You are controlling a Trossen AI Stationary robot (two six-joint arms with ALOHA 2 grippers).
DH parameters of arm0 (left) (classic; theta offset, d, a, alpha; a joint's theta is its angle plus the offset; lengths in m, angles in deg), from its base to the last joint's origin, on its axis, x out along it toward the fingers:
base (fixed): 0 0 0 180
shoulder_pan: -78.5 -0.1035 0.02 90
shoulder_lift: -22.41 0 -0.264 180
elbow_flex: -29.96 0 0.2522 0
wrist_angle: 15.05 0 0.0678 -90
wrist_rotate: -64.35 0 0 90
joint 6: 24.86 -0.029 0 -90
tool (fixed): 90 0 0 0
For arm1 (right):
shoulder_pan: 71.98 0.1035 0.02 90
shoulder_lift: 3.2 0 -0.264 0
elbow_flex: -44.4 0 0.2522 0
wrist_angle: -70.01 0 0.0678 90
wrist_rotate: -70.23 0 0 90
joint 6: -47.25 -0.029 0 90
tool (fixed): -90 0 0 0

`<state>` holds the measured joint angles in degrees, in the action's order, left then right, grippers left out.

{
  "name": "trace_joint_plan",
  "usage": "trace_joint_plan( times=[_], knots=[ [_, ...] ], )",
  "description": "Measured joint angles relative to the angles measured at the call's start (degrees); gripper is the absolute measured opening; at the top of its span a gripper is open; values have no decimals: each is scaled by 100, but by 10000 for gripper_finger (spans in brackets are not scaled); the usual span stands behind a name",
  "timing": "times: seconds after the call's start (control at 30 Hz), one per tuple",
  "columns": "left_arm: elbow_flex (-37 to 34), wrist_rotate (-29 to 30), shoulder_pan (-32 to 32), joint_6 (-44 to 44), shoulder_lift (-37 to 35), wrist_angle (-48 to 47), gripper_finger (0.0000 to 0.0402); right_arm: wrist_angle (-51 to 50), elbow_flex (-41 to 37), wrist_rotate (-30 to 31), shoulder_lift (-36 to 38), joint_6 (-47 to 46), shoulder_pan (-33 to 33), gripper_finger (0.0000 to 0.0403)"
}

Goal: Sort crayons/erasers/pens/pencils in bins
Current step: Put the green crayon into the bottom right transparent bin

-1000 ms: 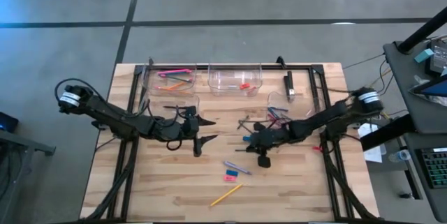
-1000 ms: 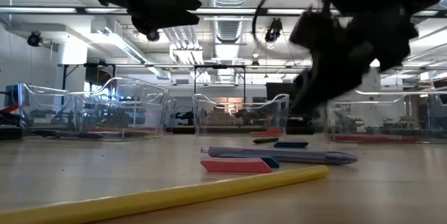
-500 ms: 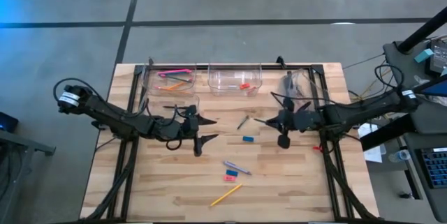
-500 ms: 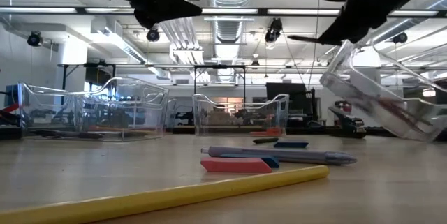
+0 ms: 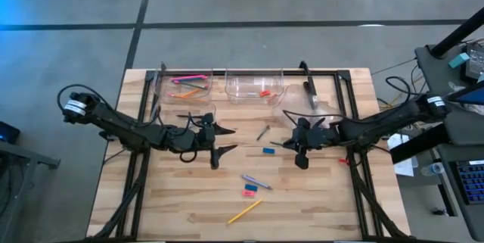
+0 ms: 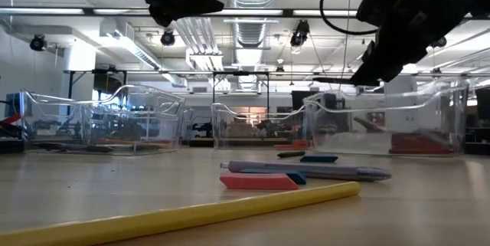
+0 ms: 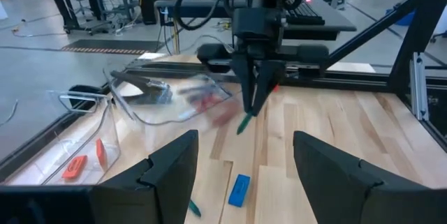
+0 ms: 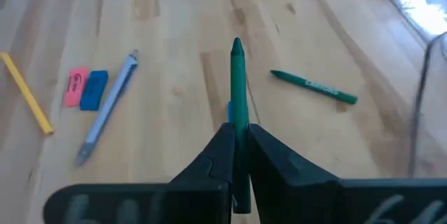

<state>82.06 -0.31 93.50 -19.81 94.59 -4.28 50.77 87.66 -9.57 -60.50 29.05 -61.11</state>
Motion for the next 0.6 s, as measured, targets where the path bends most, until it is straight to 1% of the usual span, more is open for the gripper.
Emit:
trace_joint_plan(
  times=[0.17,0.6],
  knots=[
    [-11,0,0,2,-2,-1,219,117,87,-10,-83,137,-4,19],
    [-25,1,0,2,-2,-11,219,127,166,34,528,325,-4,19]
  ],
)
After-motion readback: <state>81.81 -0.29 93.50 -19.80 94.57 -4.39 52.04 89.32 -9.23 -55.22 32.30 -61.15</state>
